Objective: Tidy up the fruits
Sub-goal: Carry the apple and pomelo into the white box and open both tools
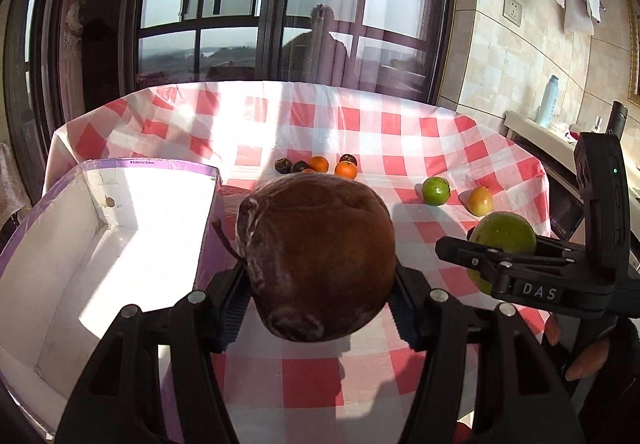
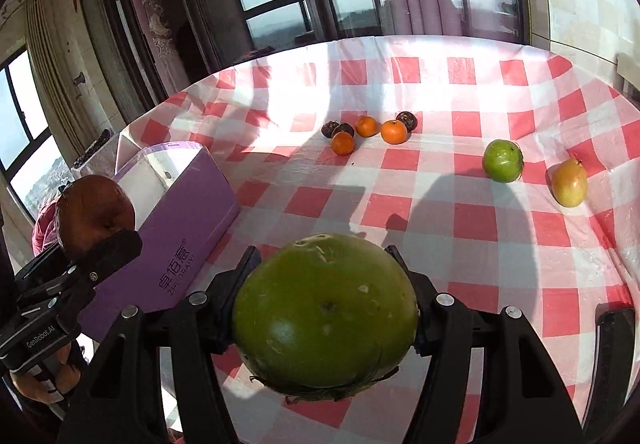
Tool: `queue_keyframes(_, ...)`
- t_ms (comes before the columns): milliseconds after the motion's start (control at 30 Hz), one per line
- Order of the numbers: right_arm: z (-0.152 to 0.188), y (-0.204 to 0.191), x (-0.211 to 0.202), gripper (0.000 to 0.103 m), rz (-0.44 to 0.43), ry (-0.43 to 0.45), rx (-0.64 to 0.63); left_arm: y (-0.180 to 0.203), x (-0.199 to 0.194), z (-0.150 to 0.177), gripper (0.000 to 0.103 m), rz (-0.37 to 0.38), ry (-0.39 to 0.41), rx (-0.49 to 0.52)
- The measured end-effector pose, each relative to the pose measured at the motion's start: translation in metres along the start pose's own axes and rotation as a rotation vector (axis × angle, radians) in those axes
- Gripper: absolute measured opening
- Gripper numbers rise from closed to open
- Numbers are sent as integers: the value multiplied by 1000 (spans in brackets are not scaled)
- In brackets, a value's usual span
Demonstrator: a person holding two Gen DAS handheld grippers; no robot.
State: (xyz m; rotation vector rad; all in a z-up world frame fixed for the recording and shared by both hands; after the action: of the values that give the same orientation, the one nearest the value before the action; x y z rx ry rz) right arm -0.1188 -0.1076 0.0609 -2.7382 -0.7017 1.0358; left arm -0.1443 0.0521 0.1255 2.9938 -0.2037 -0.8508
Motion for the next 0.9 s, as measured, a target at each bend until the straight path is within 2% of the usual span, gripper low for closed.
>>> queue_keyframes(133, -37, -77, 19, 61, -103, -31, -145, -56, -19, -15, 61, -87, -26, 18)
queue_keyframes(233, -59, -132, 50, 61, -126, -94, -273, -106, -11, -17, 61, -191, -99, 49)
queue_keyframes(367, -65, -200, 109, 61, -140, -220, -421, -176, 11, -1, 60, -267, -265, 9)
queue_keyframes(467, -51, -229, 165, 61, -116, -366, -510, -209, 30, 23, 60, -293, -391, -2)
queue_keyframes(567, -22, -235, 219, 61, -70, -540, -578, -218, 45, 50, 60, -279, -508, 35)
queue_keyframes(667, 3, -231, 251, 61, -15, -697, -656, -212, 53, 59, 60, -206, -614, 81)
queue_keyframes(800, 2, -234, 263, 61, 66, -784, -777, -213, 79, 49, 60, -161, -733, 133)
queue_keyframes(900, 5, -228, 282, 61, 155, -842, -825, -221, 108, 58, 60, -144, -863, 85)
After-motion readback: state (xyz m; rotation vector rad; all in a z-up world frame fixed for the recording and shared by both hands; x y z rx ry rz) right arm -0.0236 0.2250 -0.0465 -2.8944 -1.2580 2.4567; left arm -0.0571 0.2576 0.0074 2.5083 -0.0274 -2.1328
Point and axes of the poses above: each gripper's, at about its wrist camera, not at the fingertips, and x roughly the way its jaws point, y to its right, z to its underside, the point moved 5 cm from there along x, roughly the way its jaws point, and after that the axes turned 5 degrees about -z, right-handed, at the moved point
